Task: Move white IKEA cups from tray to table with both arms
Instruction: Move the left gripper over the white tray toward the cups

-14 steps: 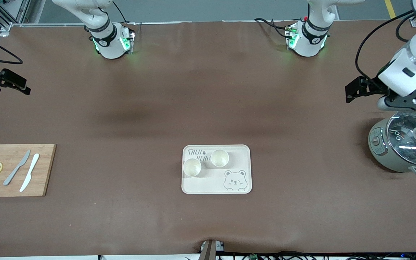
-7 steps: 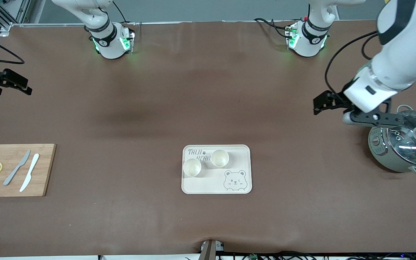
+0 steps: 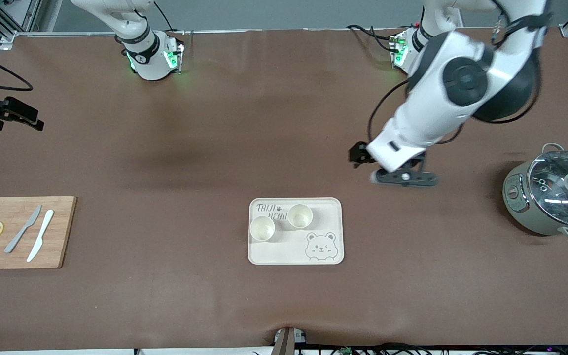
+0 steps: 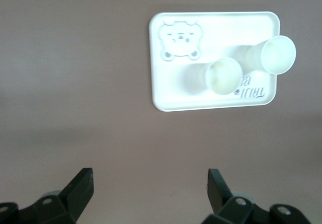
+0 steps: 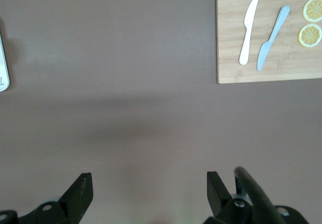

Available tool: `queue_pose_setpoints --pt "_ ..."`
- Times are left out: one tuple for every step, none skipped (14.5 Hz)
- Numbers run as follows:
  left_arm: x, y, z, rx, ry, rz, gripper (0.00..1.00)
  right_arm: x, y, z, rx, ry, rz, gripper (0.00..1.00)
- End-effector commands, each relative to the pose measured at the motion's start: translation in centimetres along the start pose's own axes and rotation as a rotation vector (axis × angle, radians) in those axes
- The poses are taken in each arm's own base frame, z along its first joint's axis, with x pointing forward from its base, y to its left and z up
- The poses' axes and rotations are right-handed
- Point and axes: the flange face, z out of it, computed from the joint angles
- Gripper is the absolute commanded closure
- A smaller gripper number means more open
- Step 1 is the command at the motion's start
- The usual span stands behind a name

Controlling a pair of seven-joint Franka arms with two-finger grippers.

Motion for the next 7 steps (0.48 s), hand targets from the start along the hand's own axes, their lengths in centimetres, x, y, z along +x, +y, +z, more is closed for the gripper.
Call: queue_pose_setpoints --pt "1.2 2.9 4.1 -0.021 0.014 -0.026 0.00 0.4 1.1 0.3 0.005 -0.022 0.031 0.00" --pt "1.7 3.7 5.4 -0.021 0.020 -0.026 0.00 0.5 1.9 0.1 0.006 -0.009 0.047 0.00" --pt "2.3 4.6 6.5 -0.024 0.029 -0.032 0.00 0.5 2.1 -0.3 0.007 -0.001 0.051 0.00" --pt "3.0 5.1 7.4 -0.025 0.037 -0.039 0.00 0.4 2.1 -0.6 0.005 0.002 0.051 0.00" --pt "3.6 5.7 8.2 -0.026 0.053 -0.043 0.00 0.5 2.0 -0.9 0.003 0.009 0.048 0.00" --pt "4.2 5.8 8.9 -0.027 0.067 -0.048 0.00 0.4 1.7 -1.6 -0.006 0.016 0.049 0.00" --pt "4.7 5.7 9.7 -0.025 0.084 -0.047 0.00 0.3 2.2 -2.7 -0.009 0.037 0.056 0.00"
